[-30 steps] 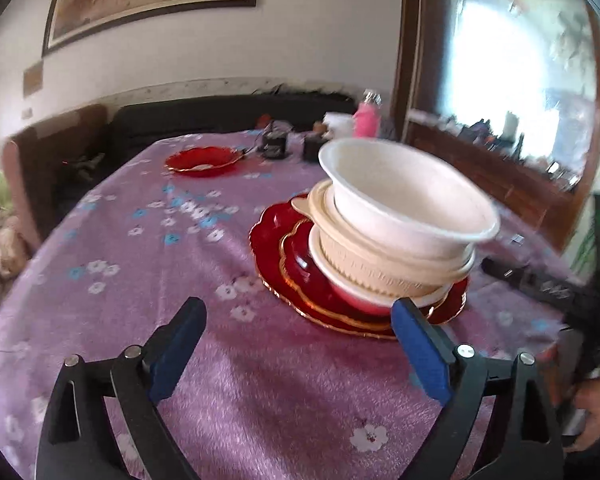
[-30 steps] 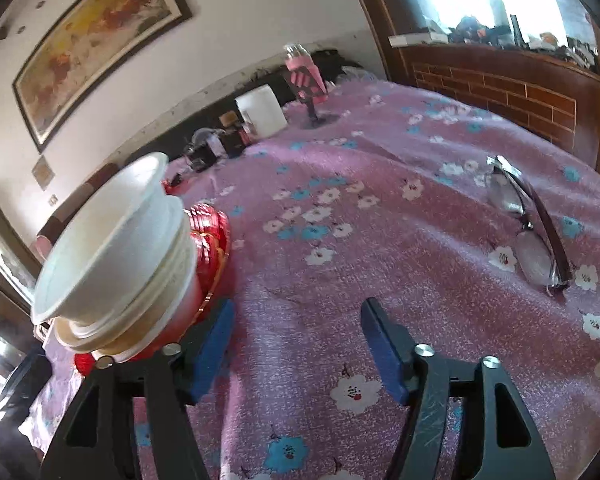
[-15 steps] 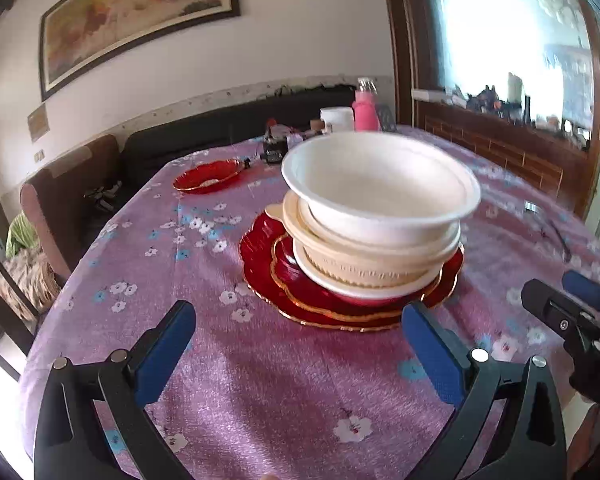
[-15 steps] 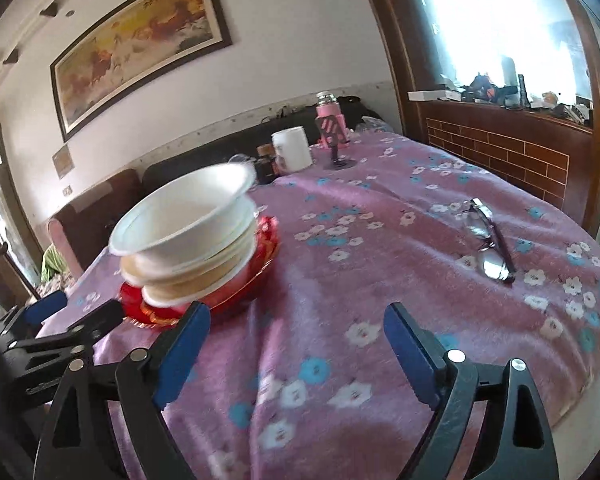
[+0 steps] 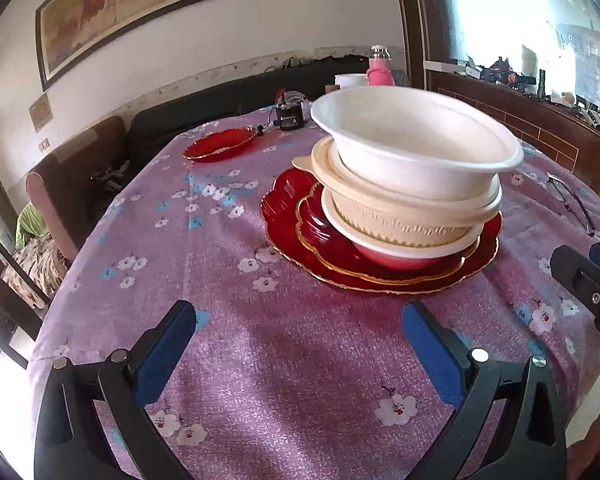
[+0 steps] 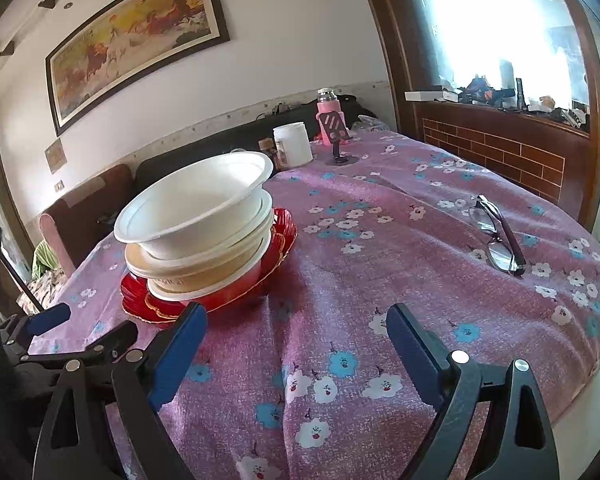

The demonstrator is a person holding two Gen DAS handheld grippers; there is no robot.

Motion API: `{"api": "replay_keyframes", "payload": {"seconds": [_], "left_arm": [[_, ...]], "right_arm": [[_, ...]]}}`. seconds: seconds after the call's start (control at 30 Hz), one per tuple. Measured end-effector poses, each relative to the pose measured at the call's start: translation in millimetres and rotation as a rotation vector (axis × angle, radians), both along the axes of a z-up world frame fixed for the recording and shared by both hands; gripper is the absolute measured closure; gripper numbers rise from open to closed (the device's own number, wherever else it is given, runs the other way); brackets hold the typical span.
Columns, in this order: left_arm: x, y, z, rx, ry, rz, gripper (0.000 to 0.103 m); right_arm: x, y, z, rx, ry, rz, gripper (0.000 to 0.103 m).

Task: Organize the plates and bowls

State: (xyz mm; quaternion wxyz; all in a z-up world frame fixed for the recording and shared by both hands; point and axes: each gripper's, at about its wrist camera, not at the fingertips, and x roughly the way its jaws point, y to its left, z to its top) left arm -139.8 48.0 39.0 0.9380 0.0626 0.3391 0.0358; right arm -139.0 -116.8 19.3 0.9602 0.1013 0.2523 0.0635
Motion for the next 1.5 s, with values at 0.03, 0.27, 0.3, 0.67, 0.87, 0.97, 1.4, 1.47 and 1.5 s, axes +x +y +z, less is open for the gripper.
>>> {"api": "replay_keyframes", "payload": {"seconds": [0.03, 0.27, 0.3, 0.67, 0.87, 0.97, 1.4, 1.47, 1.5], "left_arm": [[0.6, 0.0, -1.0, 0.002, 0.005, -0.001, 0.000], [3.1, 2.7, -5.9, 0.001, 0.029, 0.003, 0.000], [3.0, 3.1, -6.2, 0.000, 0.028, 0.003, 0.000], [5.1, -1.1, -10.7, 0.017, 0.045, -0.001, 0.000], [4.9, -1.6, -11.3, 0.023, 0.046, 0.000, 0.000], [4.5, -2.8, -12.1, 0.028, 0.046, -0.002, 0.000], [2.7, -2.1, -11.5, 0.018, 0.052, -0.012, 0.000], [2.9, -0.2, -11.4, 0.016, 0.054, -0.012, 0.000], [2.7, 0.2, -11.1, 0.015, 0.054, -0.012, 0.000]], "right_arm": [[-0.4, 0.1, -0.2, 0.000, -0.001, -0.001, 0.009], [3.0, 8.0, -2.4, -0.006, 0.008, 0.012, 0.009], [2.6, 8.6, -2.5, -0.008, 0.007, 0.015, 0.009], [1.3, 10.7, -5.8, -0.011, 0.019, 0.028, 0.009], [0.9, 10.4, -6.8, -0.013, 0.019, 0.027, 0.009], [1.8, 9.7, -7.1, -0.011, 0.022, 0.026, 0.009], [3.2, 10.9, -9.0, -0.014, 0.032, 0.028, 0.009], [3.3, 10.6, -9.0, -0.012, 0.030, 0.026, 0.009], [3.4, 10.3, -9.1, -0.012, 0.029, 0.024, 0.009]]}}
